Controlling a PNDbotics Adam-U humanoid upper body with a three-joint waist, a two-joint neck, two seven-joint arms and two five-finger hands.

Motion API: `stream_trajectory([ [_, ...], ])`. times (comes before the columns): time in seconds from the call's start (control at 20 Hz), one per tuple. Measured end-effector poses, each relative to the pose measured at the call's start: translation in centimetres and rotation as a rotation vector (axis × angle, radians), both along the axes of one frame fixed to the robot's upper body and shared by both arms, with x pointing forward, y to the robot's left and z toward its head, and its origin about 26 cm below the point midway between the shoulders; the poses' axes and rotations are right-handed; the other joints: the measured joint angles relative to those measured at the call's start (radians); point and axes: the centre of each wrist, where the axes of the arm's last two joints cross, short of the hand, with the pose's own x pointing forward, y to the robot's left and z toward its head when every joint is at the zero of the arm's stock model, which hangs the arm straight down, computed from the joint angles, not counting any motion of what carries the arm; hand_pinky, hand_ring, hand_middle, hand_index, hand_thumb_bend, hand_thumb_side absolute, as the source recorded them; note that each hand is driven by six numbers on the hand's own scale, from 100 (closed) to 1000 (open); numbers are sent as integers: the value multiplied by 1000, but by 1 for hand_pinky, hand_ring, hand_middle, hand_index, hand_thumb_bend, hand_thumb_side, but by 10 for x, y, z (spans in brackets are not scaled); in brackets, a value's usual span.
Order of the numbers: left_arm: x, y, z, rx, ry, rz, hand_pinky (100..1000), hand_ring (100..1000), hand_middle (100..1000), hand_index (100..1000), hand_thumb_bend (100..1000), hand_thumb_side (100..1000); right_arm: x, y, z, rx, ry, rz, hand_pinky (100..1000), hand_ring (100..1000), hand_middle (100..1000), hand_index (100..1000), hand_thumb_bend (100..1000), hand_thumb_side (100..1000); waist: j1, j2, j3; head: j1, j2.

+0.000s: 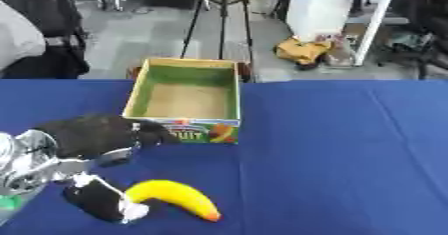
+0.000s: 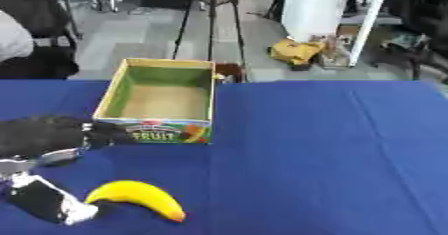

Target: Pick up objects on the table and place them in the box.

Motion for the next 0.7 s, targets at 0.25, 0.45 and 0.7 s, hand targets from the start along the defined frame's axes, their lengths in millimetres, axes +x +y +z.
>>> stream_trajectory([
  [0.25,0,0,0,-1,1,1,664,885,918,1000,391,564,0,0,0,0,0,0,746,850,623,818,100,955,0,0,-2,6,0],
  [0.45,0,0,-1,-1,2,1,663,884,917,1000,389,564,0,0,0,2,0,-1,746,850,623,818,100,955,0,0,-2,7,1],
  [0.7,0,0,-1,-2,2,1,661,882,915,998,386,562,0,0,0,2,0,-1,746,850,622,818,100,955,0,0,-2,6,2],
])
